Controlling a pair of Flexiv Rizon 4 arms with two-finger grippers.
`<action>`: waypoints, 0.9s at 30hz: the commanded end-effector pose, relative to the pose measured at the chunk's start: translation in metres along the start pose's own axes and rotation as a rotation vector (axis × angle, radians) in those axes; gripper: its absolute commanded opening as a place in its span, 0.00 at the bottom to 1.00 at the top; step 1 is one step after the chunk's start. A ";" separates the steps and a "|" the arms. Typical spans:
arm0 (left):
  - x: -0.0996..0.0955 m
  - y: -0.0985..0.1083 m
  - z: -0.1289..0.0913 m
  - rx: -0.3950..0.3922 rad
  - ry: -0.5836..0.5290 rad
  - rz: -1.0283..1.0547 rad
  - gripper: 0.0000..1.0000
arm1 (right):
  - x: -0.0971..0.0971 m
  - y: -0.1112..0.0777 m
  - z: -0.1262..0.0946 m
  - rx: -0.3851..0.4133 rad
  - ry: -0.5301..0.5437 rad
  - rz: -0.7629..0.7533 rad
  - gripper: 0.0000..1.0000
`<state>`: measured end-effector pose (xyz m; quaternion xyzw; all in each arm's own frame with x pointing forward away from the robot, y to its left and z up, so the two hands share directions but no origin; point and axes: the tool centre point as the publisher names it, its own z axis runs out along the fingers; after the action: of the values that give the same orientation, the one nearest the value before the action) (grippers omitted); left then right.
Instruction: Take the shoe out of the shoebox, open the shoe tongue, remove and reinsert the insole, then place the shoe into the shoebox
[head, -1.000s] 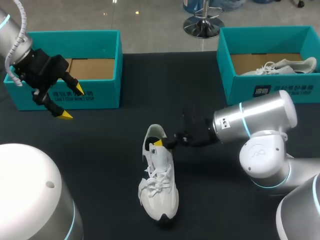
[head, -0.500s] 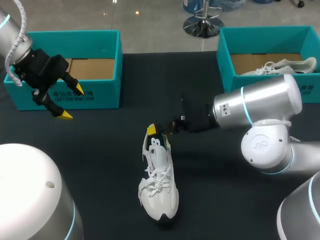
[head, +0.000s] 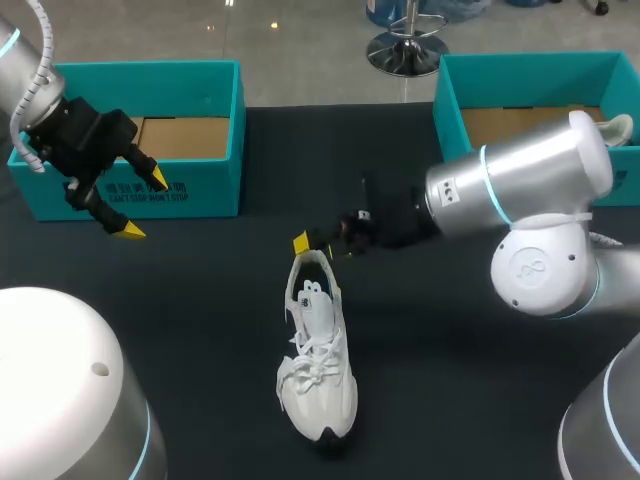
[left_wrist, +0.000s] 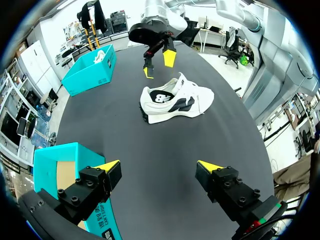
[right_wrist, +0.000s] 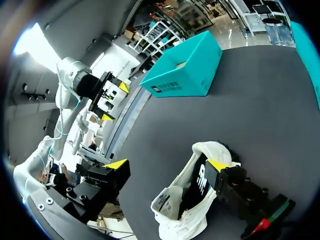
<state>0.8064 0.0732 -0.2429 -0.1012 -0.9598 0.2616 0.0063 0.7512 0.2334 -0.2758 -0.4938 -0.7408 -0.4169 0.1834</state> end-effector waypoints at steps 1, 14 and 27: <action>0.000 0.000 0.000 -0.003 0.002 0.000 1.00 | 0.019 -0.007 -0.007 0.058 -0.536 0.119 1.00; 0.000 0.000 0.000 -0.003 0.002 0.000 1.00 | 0.026 -0.041 -0.002 0.119 -0.740 0.171 1.00; 0.000 0.000 0.000 -0.003 0.002 0.000 1.00 | 0.020 -0.020 0.009 0.128 -0.757 0.111 0.00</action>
<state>0.8064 0.0732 -0.2429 -0.1012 -0.9598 0.2616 0.0064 0.7195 0.2387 -0.2751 -0.6051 -0.7497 -0.2572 0.0751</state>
